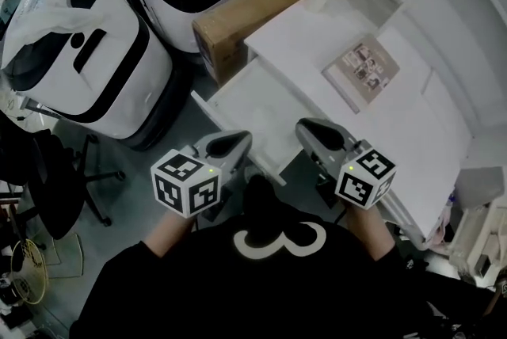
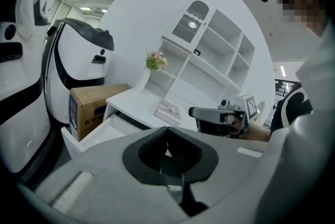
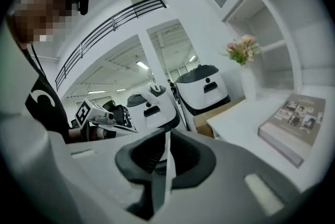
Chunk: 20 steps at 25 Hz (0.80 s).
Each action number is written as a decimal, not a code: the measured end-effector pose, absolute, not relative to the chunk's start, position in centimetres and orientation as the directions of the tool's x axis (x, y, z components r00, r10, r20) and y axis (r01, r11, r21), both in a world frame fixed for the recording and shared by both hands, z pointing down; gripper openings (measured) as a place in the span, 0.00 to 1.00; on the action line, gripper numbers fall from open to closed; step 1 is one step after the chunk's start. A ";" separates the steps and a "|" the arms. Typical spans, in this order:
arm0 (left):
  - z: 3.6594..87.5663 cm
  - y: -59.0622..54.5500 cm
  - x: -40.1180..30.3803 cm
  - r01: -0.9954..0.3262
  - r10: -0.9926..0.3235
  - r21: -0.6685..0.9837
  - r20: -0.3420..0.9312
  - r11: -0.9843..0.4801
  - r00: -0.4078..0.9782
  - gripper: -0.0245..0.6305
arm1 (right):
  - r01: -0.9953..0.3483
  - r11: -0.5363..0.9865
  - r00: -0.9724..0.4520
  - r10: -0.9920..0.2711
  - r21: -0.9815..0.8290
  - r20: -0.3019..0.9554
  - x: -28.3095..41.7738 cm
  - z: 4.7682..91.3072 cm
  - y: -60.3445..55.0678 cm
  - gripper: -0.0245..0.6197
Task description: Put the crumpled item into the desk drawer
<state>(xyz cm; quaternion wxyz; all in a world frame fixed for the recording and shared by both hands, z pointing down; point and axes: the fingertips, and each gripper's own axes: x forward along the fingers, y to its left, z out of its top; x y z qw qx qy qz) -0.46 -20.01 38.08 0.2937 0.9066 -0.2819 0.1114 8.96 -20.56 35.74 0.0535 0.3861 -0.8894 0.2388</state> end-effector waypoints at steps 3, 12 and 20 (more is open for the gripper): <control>35.9 -19.0 -0.6 -0.555 -0.448 0.469 0.328 -0.688 0.832 0.05 | -0.702 0.614 -0.704 -0.674 -0.360 0.224 8.7 33.1 -18.5 0.05; 32.3 -15.8 -0.4 -0.513 -0.443 0.431 0.260 -0.742 0.858 0.05 | -0.732 0.643 -0.681 -0.701 -0.226 0.210 8.1 32.1 -13.9 0.04; 31.9 -13.7 -0.1 -0.502 -0.433 0.393 0.254 -0.771 0.865 0.05 | -0.741 0.614 -0.669 -0.709 -0.271 0.224 8.4 33.0 -12.8 0.04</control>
